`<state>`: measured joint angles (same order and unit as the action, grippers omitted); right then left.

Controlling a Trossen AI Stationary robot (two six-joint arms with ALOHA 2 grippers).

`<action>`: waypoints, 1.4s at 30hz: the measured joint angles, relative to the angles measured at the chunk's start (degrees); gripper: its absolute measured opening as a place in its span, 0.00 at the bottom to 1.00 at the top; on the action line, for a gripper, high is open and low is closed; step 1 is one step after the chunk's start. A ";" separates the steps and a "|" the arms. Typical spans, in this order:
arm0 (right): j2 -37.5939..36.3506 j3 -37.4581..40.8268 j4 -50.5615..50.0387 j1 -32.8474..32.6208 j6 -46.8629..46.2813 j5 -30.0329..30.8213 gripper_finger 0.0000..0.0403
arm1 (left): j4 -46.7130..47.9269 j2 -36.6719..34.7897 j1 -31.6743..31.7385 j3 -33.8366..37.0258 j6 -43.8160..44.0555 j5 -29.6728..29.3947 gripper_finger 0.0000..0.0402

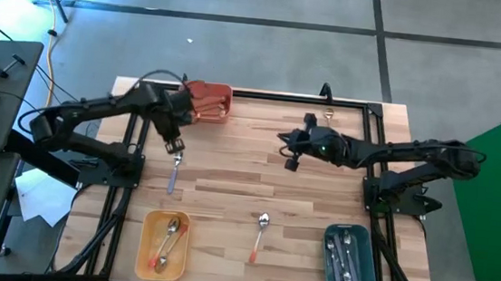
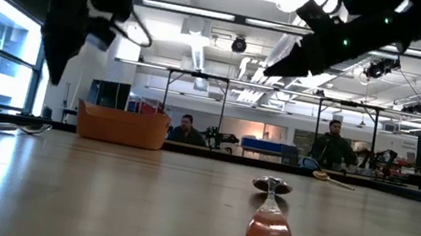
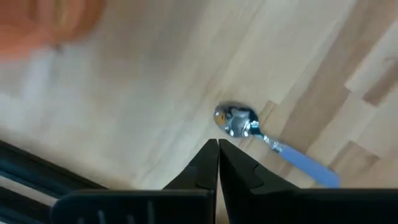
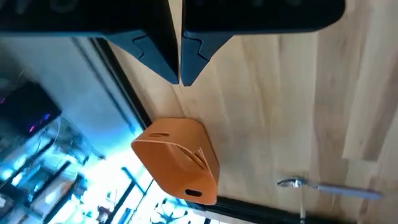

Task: Sort silverware by color (type)
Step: Put the purple spoon into the green bin

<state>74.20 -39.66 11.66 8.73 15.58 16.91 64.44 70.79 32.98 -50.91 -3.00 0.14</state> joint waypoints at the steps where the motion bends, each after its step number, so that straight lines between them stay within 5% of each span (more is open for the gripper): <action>1: 0.02 1.10 1.71 0.00 1.23 -0.04 0.00 | -1.68 -0.26 -0.43 2.40 1.42 0.05 0.02; 5: -0.99 0.97 2.88 0.02 1.26 -0.66 0.00 | -9.64 0.37 -1.62 9.51 2.12 2.78 0.08; 15: -2.02 -0.17 1.84 -0.26 1.22 -2.76 0.00 | -14.44 5.69 -1.80 8.16 -4.03 3.65 0.40; 21: -1.99 -0.17 1.52 -0.26 0.99 -2.84 0.00 | -14.98 9.95 -1.64 8.17 -13.07 3.62 0.46; 33: -1.99 -0.17 1.44 -0.26 0.98 -2.84 0.00 | -14.31 20.26 -1.05 7.91 -18.72 1.70 0.37; 42: -1.99 -0.17 1.38 -0.26 0.98 -2.82 0.00 | -12.65 16.76 -1.35 8.24 -23.18 6.04 0.03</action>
<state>72.20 -39.83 13.04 8.47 16.56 14.09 51.79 87.55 31.62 -42.68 -26.17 6.18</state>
